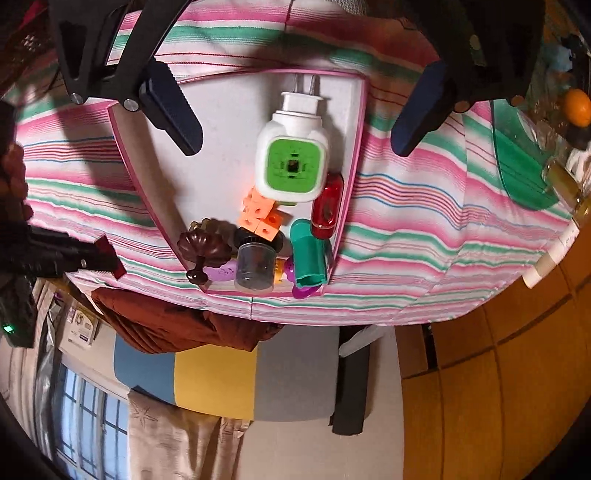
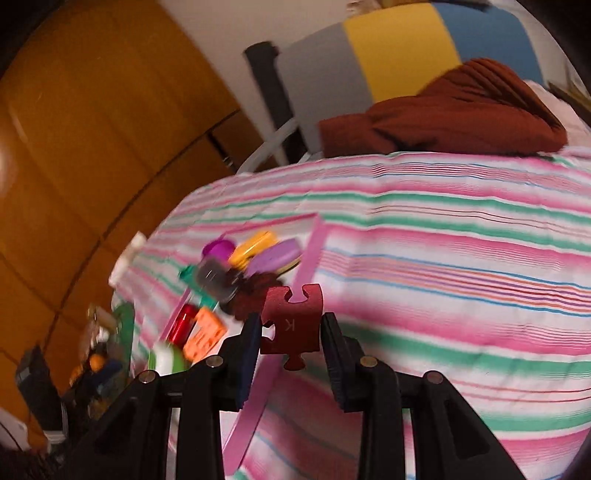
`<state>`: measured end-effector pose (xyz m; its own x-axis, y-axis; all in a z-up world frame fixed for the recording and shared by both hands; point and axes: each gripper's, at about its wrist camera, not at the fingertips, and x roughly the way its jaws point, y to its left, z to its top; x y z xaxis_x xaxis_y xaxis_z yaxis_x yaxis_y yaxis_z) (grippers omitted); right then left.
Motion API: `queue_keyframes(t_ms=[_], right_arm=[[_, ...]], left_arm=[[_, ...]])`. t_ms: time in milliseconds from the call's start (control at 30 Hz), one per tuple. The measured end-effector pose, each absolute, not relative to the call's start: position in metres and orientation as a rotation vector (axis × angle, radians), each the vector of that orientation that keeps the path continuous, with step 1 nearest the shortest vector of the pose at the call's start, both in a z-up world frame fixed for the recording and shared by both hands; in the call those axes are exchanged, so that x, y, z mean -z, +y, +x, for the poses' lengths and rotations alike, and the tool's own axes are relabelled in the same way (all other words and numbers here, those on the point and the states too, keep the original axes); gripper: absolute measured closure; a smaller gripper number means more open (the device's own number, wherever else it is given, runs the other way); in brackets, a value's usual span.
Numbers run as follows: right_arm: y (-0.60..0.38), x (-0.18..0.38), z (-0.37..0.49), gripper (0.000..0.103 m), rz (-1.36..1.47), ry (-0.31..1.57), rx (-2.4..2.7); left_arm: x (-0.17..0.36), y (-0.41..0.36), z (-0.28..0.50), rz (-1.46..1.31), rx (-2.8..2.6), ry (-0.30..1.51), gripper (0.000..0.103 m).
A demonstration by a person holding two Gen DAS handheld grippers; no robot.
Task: Organize rigid objects
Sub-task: 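Carry the plug adapter into the tray and open the left tool, then carry the red puzzle piece into the tray and open the right tool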
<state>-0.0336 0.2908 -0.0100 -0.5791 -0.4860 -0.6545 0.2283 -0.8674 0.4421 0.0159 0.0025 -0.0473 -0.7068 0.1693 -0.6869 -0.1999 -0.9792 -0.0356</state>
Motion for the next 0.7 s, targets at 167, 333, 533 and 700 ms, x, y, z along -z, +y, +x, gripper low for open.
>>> queue_keyframes(t_ms=[167, 333, 533, 700], right_arm=[[0.259, 0.01, -0.019, 0.07, 1.167, -0.363, 2.4], [0.233, 0.012, -0.009, 0.07, 1.191, -0.313, 2.376], [0.205, 0.013, -0.001, 0.07, 1.236, -0.199, 2.396], [0.187, 0.013, 0.005, 0.07, 1.243, -0.081, 2.417]], left_arm=[[0.049, -0.005, 0.018, -1.11, -2.733, 0.005, 0.0], [0.047, -0.007, 0.02, -1.103, -2.769, 0.035, 0.0], [0.043, -0.014, 0.022, -1.088, -2.803, 0.034, 0.0], [0.042, -0.018, 0.023, -1.108, -2.842, 0.053, 0.0]])
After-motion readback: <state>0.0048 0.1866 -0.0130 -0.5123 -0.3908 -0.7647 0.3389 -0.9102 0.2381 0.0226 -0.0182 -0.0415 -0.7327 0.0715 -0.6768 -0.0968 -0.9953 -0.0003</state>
